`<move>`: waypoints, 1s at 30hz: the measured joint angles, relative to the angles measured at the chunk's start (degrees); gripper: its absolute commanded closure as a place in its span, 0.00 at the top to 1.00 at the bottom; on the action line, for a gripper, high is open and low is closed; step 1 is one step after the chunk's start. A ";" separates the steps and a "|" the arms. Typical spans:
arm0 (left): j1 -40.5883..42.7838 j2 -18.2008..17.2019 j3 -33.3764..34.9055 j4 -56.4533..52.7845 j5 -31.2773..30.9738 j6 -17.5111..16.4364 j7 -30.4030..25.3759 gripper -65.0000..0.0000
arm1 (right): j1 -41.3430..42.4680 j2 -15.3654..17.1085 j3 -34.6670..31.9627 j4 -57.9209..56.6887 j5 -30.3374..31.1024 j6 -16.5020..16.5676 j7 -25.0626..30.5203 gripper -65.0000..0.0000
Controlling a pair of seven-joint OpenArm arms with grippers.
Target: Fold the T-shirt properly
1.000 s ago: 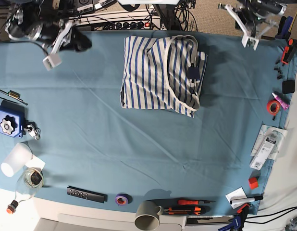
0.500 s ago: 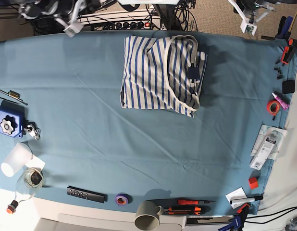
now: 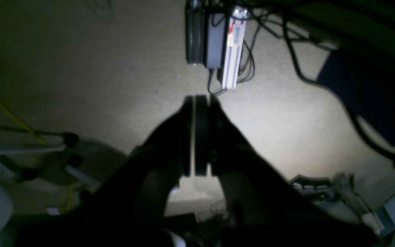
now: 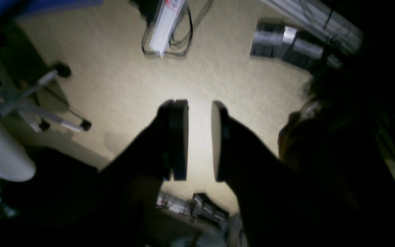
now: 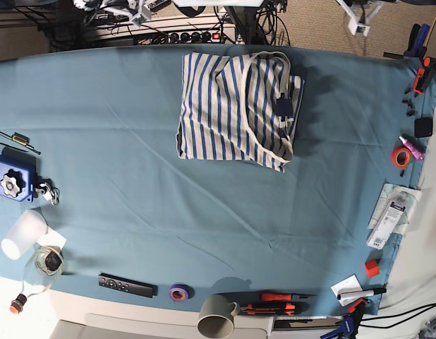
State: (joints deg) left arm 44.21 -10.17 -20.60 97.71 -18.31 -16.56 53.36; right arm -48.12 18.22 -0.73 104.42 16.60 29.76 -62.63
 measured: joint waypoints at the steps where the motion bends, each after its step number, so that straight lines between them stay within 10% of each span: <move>1: -1.09 0.26 0.02 -2.40 1.09 -0.11 -1.29 0.00 | 0.63 0.00 -0.42 -2.08 -0.94 0.00 0.63 0.19; 17: -15.30 0.48 -0.02 -36.28 18.23 0.20 -30.62 0.00 | 21.59 -0.15 -0.85 -44.33 -2.14 -0.37 17.57 0.19; 30: -23.02 0.52 -0.04 -54.31 20.24 4.94 -37.94 0.00 | 33.07 -0.42 -0.92 -73.55 -4.98 -1.11 45.79 0.19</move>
State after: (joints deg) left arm 21.19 -9.65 -20.64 43.40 1.93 -11.62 15.42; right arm -15.05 17.80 -1.65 30.87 11.62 28.64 -16.84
